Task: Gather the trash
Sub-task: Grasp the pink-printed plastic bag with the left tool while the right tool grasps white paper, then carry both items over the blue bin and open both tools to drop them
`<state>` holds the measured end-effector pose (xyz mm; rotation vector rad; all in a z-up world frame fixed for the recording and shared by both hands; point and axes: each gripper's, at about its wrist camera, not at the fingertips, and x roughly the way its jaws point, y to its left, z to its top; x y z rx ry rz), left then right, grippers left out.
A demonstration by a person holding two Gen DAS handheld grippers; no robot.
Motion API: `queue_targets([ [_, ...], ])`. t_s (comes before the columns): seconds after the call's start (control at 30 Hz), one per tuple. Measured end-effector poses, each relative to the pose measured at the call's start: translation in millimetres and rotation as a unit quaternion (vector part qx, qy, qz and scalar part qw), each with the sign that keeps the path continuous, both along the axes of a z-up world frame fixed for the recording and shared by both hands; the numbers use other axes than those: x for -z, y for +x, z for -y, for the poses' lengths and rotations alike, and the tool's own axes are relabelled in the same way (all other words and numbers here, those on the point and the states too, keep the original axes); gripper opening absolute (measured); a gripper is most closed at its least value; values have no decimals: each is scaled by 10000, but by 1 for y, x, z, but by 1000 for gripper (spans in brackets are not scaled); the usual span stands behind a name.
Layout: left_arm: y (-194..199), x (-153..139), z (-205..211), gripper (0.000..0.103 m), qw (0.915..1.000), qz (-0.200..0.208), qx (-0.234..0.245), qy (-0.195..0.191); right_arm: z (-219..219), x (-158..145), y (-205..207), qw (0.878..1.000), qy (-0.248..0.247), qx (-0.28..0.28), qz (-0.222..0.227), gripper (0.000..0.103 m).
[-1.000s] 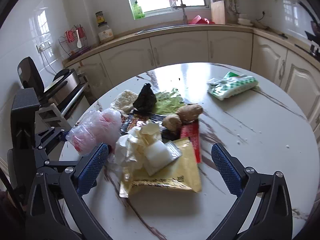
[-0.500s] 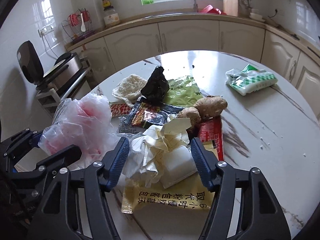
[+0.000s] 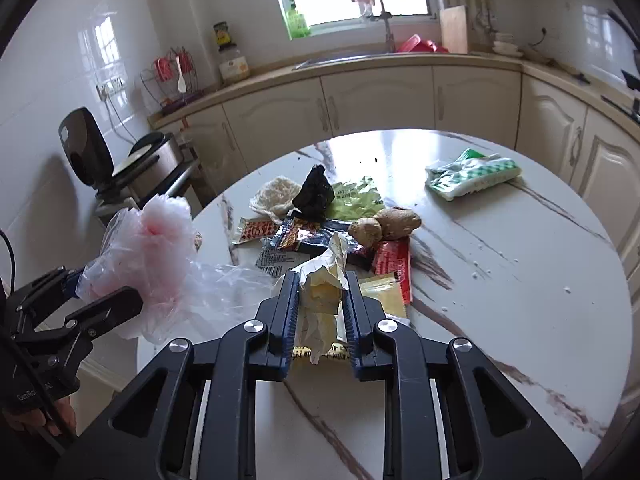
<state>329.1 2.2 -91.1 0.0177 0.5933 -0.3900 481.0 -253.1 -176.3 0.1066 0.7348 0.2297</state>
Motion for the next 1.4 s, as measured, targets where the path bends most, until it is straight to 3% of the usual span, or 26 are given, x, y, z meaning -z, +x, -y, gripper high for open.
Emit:
queue_targets([
  [0.3,-77,-24,-47,46,9985,317,-226,-394,-26,-52,-55,9974,11,-191,697,20],
  [0.47,-136,-22,-105,46,9951,483,-553,-665,-74,-71,-81,9929,36,-718,944,20],
  [0.6,-184,-7,-157,46,9919,483,-980,-645,-127,-67,-90,9870,212,-1311,910,20],
  [0.8,-245,29,-232,46,9800,179,-1897,-568,-212,-29,-90,9763,347,-2062,563,20],
  [1.0,-276,87,-304,46,9576,-485,-2782,-574,-298,28,-81,9610,287,-2749,-4,20],
  [1.2,-281,157,-356,46,9320,-1354,-3274,-764,-368,96,-64,9441,151,-3235,-620,20],
  [1.4,-255,214,-384,50,9048,-2168,-3553,-896,-414,159,-48,9324,-62,-3433,-1131,20],
])
